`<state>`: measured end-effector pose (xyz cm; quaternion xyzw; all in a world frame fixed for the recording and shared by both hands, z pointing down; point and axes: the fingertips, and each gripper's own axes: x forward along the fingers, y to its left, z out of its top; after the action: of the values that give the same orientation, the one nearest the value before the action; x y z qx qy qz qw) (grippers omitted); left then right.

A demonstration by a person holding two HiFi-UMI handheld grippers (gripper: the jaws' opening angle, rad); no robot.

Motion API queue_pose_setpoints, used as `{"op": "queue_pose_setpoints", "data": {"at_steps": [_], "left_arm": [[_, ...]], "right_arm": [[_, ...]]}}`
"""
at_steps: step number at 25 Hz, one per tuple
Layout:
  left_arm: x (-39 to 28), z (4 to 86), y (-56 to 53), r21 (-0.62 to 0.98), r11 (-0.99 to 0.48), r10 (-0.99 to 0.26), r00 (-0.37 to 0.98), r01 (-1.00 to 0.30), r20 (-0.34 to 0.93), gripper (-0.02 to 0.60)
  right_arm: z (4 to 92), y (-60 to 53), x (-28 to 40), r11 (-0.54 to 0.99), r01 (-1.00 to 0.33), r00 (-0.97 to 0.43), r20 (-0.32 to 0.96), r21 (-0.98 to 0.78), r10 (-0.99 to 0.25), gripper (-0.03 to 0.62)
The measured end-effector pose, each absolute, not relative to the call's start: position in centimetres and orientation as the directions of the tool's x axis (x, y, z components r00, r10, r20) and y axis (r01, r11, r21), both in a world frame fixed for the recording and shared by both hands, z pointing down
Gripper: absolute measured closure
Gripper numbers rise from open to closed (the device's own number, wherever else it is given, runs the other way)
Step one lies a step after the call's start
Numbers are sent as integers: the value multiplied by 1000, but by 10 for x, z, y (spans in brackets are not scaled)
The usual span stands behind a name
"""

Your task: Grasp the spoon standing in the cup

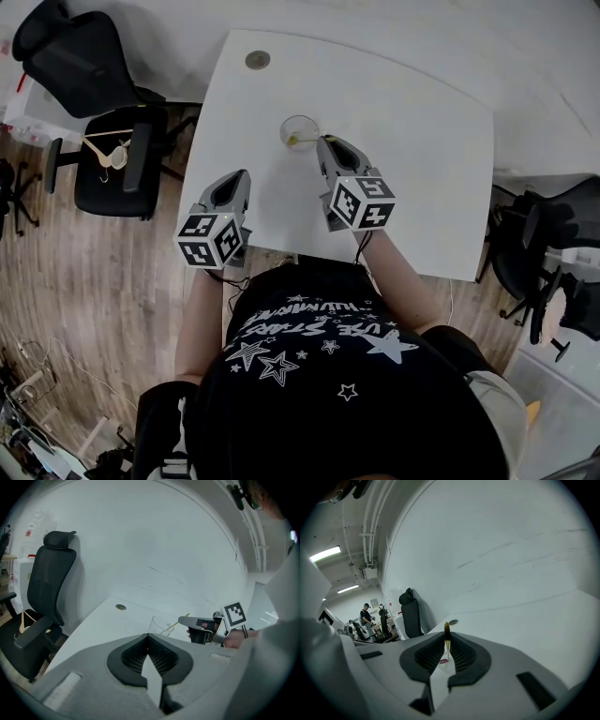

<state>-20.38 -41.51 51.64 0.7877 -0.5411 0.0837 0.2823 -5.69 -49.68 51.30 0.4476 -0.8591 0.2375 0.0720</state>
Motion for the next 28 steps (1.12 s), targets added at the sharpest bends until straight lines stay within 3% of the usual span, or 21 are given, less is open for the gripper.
{"op": "queue_pose_setpoints", "data": {"at_steps": [28], "left_arm": [[-209,509,-397,358,-243,-821,388,-902,420,577]], "right_arm": [[493,-494,-59,493,-797,-594,299,-349,-747,577]]}}
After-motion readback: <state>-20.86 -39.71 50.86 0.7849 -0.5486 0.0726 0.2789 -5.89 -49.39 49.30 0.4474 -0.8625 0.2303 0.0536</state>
